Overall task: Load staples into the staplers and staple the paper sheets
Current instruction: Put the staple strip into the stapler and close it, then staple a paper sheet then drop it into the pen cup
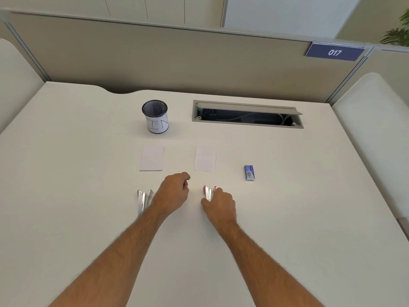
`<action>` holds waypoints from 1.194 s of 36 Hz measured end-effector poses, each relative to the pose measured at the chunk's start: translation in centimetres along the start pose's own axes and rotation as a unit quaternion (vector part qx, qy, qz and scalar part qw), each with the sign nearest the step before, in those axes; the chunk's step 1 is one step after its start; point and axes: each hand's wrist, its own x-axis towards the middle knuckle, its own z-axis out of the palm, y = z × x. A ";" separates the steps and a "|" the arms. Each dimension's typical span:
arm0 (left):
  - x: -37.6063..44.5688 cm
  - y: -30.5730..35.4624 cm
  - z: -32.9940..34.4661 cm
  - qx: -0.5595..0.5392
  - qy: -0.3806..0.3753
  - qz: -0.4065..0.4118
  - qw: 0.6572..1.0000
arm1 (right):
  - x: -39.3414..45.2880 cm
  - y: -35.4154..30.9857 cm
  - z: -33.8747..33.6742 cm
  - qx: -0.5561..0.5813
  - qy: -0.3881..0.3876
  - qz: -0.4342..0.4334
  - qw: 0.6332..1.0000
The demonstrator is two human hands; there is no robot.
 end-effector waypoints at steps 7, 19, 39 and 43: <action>0.2 0.7 -0.3 -0.003 0.022 -0.015 1.000 | 1.7 -0.6 -1.1 -0.027 0.087 0.006 0.996; 0.6 0.8 -2.6 0.012 0.058 -0.033 0.998 | 9.0 -3.8 -2.3 0.028 0.085 0.025 0.996; 3.2 2.0 -3.4 0.019 0.030 -0.039 0.999 | 13.1 -5.8 -1.7 0.014 0.063 0.120 0.991; 3.7 1.9 -2.9 -0.004 0.024 -0.048 0.999 | 13.1 -5.7 -2.0 0.054 0.066 0.122 0.989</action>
